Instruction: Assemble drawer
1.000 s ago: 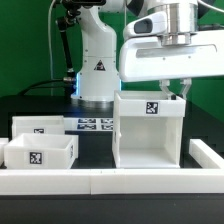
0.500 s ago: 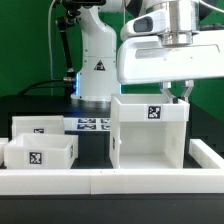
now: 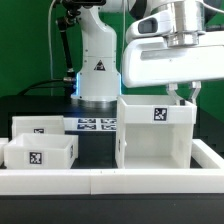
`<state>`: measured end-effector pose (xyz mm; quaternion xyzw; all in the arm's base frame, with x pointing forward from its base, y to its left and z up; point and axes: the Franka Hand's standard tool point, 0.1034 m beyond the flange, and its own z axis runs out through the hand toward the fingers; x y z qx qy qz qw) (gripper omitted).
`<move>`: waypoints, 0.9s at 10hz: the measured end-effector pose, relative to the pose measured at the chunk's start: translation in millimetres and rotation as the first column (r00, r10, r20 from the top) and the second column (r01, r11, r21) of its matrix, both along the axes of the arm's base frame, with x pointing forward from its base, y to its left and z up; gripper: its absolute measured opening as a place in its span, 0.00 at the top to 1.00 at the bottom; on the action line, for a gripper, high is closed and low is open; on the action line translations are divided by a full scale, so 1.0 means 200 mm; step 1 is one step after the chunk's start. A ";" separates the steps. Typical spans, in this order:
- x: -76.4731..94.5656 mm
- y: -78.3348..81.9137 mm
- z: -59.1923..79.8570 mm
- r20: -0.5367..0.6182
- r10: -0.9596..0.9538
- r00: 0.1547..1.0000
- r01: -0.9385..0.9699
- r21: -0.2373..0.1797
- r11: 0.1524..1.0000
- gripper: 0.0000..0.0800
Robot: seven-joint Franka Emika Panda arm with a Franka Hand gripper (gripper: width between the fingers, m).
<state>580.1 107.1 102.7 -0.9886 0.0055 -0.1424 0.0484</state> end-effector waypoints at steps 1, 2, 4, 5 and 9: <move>0.02 -0.01 0.00 0.003 -0.022 1.000 0.022 0.009 1.000 0.95; 0.02 -0.01 0.01 0.005 -0.017 1.000 0.017 0.008 1.000 0.95; 0.03 0.00 0.02 0.002 -0.119 0.993 0.119 0.046 0.992 0.95; 0.04 0.00 0.03 0.004 -0.158 0.987 0.157 0.062 0.986 0.95; 0.07 0.02 0.06 -0.021 -0.488 0.872 0.482 0.201 0.853 0.94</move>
Offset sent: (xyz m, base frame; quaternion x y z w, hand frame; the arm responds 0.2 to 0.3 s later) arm 0.0000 0.0000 0.0000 0.0000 0.0000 0.1938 0.9810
